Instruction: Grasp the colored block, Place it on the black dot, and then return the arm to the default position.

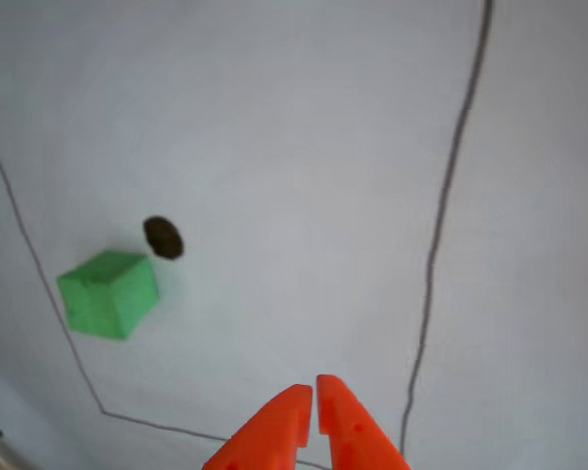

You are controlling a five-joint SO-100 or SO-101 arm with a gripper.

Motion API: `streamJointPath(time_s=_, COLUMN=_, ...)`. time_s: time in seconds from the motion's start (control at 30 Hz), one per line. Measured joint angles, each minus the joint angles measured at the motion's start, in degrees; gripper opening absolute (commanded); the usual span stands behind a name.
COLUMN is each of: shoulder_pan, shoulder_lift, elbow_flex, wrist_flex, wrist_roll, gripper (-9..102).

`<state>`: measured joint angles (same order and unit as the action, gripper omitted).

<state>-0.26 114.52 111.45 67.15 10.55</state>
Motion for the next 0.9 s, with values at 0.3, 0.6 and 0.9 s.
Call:
streamJointPath(time_s=0.3, shoulder_pan=0.0, shoulder_lift=-14.7, elbow_flex=-11.2, wrist_flex=-2.5, wrist_roll=0.0, gripper=0)
streamJointPath(time_s=0.6, shoulder_pan=-0.4, shoulder_lift=-27.0, elbow_flex=-29.8, wrist_flex=8.2, wrist_roll=0.2, gripper=0)
streamJointPath(time_s=0.9, shoulder_pan=-0.8, shoulder_lift=-35.6, elbow_flex=-39.8, wrist_flex=12.3, wrist_roll=1.8, gripper=0)
